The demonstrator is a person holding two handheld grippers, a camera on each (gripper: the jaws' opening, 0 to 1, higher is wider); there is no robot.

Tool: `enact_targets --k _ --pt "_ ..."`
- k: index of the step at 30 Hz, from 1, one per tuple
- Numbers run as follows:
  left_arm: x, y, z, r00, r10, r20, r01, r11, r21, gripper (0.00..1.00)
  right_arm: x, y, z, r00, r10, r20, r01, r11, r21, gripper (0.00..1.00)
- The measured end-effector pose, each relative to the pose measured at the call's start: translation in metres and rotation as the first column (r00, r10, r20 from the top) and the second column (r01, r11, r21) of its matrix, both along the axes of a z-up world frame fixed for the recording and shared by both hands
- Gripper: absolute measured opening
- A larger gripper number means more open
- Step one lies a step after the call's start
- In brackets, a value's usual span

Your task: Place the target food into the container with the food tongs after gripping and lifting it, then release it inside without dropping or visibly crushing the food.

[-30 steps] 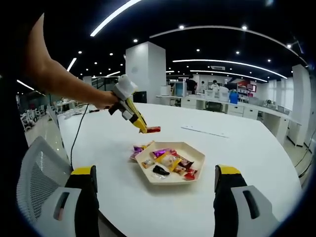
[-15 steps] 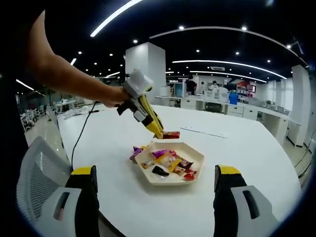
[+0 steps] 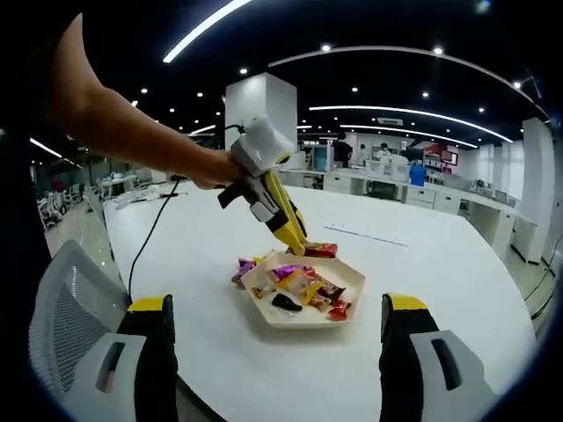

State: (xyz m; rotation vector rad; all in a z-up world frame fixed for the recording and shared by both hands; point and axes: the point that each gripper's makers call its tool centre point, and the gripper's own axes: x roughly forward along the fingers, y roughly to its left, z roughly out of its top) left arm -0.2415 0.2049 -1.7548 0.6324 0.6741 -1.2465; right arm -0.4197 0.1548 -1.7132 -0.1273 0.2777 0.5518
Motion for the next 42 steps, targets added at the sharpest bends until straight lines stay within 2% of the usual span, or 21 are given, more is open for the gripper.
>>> enact_targets --k 3,4,5,6,8,12,16,21,26,33,39,42 --pt "0.000 -0.005 0.004 1.000 -0.014 0.004 0.014 1.000 -0.005 0.20 0.000 0.000 -0.001 1.000 0.003 -0.005 -0.003 1.000 -0.004 0.96" --pt "0.001 -0.010 0.008 0.999 -0.037 0.040 0.038 0.999 -0.020 0.20 -0.001 0.001 -0.001 1.000 0.005 -0.003 -0.005 1.000 -0.006 0.96" --pt "0.000 -0.012 0.010 0.998 -0.054 0.043 0.056 0.998 -0.030 0.21 -0.001 0.001 -0.001 1.000 0.005 -0.004 -0.005 1.000 -0.007 0.96" --pt "-0.002 -0.012 0.009 0.998 -0.056 0.022 0.057 0.998 -0.033 0.22 -0.001 0.001 -0.001 1.000 0.005 -0.003 -0.005 1.000 -0.007 0.96" --pt "0.000 -0.012 0.013 0.997 -0.058 0.056 0.061 0.997 -0.045 0.23 0.000 0.000 0.000 1.000 0.000 0.001 0.000 1.000 -0.004 0.96" --pt "0.001 -0.007 0.014 0.997 -0.048 0.059 0.051 0.997 -0.062 0.24 0.000 0.000 0.001 1.000 -0.001 0.005 0.001 1.000 -0.002 0.96" --pt "0.001 0.004 0.019 0.999 -0.022 0.048 0.026 0.996 -0.088 0.25 0.000 0.000 0.000 1.000 -0.002 0.004 0.002 1.000 -0.009 0.96" --pt "0.004 0.029 0.023 0.998 0.002 0.064 0.005 0.994 -0.109 0.25 0.000 0.000 -0.001 1.000 -0.001 0.001 0.001 1.000 -0.011 0.96" --pt "0.016 0.065 0.015 0.994 0.074 0.078 -0.067 0.994 -0.091 0.26 0.000 0.001 -0.001 1.000 0.004 -0.002 -0.004 1.000 -0.014 0.96" --pt "0.024 0.100 0.015 0.984 0.159 0.082 -0.149 0.982 -0.115 0.26 -0.001 0.001 -0.003 1.000 0.008 -0.007 -0.008 1.000 -0.017 0.96" --pt "0.013 0.111 0.004 0.982 0.177 0.071 -0.168 0.978 -0.127 0.26 -0.001 0.002 -0.004 1.000 0.014 -0.011 -0.014 1.000 -0.018 0.96" --pt "0.004 0.111 -0.010 0.984 0.165 0.068 -0.156 0.981 -0.113 0.26 -0.001 0.003 -0.005 1.000 0.016 -0.015 -0.016 1.000 -0.020 0.96"
